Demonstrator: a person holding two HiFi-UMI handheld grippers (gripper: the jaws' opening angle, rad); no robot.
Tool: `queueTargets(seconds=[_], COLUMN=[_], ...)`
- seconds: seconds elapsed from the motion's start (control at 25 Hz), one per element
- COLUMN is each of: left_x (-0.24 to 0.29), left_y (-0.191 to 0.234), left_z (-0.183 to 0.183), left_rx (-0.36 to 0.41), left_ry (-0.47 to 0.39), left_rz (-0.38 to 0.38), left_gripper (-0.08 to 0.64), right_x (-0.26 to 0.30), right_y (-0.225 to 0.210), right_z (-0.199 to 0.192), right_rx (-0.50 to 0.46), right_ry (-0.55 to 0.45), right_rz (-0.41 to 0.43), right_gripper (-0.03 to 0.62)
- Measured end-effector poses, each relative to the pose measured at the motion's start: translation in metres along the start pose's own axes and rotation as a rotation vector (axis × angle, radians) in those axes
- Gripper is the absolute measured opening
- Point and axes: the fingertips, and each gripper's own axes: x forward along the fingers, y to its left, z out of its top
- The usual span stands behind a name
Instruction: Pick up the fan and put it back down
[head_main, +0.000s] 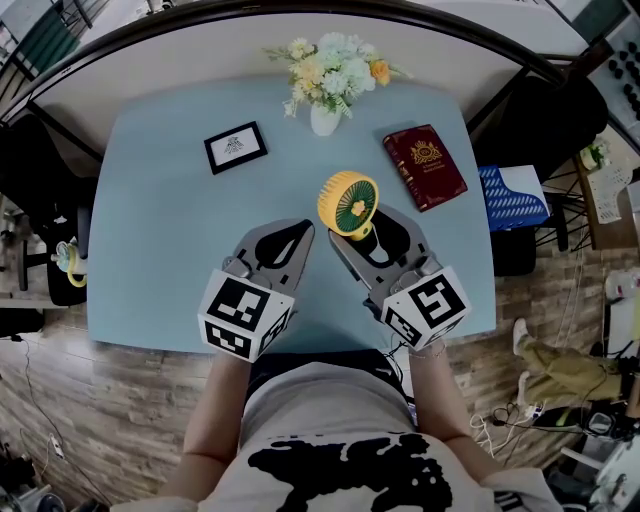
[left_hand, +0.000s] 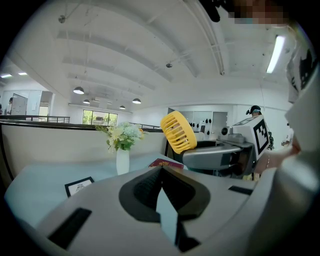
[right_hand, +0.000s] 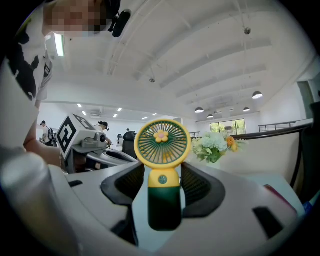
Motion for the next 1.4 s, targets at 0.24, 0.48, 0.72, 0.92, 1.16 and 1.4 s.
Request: queueTargets(seconds=[0.24, 0.48, 0.72, 0.92, 1.16, 1.4], left_x=[0.001, 0.001, 0.001, 0.001, 0.000, 0.002], left_y=[0.000, -0.002, 0.001, 0.006, 0.020, 0.034], left_z=[0.001, 0.000, -0.002, -0.007, -0.026, -0.055], left_rx=[-0.002, -0.001, -0.004, -0.018, -0.066, -0.117], left_ry=[0.001, 0.000, 0.002, 0.011, 0.038, 0.101], left_rz=[-0.003, -0.004, 0.002, 0.013, 0.040, 0.047], left_gripper=[0.011, 0.011, 0.011, 0.011, 0.011, 0.011], right_x=[0.001, 0.000, 0.001, 0.010, 0.025, 0.043], right_y=[-0.001, -0.002, -0.005, -0.008, -0.010, -0.011], right_z=[0.001, 0.001, -0.001, -0.008, -0.032, -0.066], right_rx=[0.009, 0.001, -0.006, -0.019, -0.022, 0.000], right_ry=[-0.001, -0.003, 0.010, 0.058, 0.142, 0.231], right_rz=[-0.002, -0.009, -0.019, -0.024, -0.012, 0.008], right_gripper=[0.235, 0.235, 0.235, 0.235, 0.235, 0.235])
